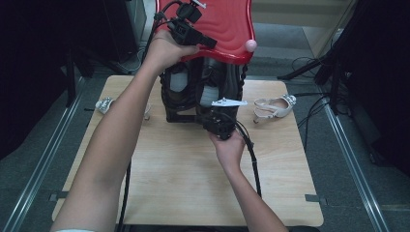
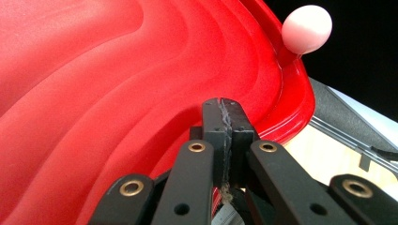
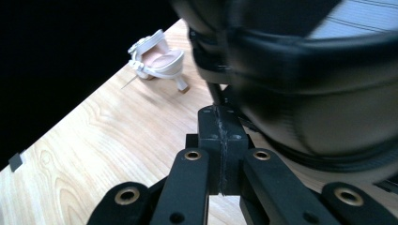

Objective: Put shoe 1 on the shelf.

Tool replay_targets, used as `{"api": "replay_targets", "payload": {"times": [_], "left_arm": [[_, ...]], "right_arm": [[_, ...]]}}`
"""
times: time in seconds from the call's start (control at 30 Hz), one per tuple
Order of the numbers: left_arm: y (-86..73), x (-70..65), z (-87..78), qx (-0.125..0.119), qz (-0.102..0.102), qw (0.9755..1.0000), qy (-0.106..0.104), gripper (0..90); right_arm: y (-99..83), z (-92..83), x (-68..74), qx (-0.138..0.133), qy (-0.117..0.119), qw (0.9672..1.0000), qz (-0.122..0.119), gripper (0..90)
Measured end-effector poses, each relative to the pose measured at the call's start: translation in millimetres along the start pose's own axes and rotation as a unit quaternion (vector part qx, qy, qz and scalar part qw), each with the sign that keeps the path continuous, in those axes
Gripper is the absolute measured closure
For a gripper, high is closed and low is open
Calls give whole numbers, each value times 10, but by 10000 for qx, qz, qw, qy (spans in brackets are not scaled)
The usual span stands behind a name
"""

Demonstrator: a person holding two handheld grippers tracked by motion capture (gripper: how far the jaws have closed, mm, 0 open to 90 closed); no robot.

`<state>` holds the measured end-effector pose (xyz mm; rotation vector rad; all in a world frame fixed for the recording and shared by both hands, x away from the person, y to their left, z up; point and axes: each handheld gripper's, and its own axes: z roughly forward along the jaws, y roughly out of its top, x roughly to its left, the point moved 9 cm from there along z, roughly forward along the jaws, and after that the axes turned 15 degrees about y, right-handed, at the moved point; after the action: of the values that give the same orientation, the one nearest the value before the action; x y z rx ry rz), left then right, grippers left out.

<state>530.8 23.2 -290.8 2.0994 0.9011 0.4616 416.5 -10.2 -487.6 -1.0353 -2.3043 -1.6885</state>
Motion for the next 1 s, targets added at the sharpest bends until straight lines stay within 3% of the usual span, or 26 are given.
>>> {"api": "replay_targets", "payload": {"times": [0.1,0.23,0.4,0.47,0.63,0.83,1.0], "left_arm": [[2,0,2,-4,-23,10000,-4,897],[0,3,-1,-9,-21,10000,-7,897],[1,1,1,-6,-6,10000,13,896],[0,0,-1,-6,-1,10000,15,896],[3,0,2,-9,-22,10000,8,896],[0,-1,-1,-12,-24,10000,1,895],[1,-1,0,-15,-2,10000,18,895]], "right_arm": [[12,-20,-44,-26,92,9999,95,900],[26,-9,-46,57,44,10000,10,900],[132,-93,-62,-80,45,9999,-40,900],[165,-115,-109,-46,-83,9999,-52,900],[244,-165,-220,-100,-97,9999,31,900],[385,-276,-426,-253,-366,9989,165,900],[423,-363,-540,-420,-431,9978,268,900]]}}
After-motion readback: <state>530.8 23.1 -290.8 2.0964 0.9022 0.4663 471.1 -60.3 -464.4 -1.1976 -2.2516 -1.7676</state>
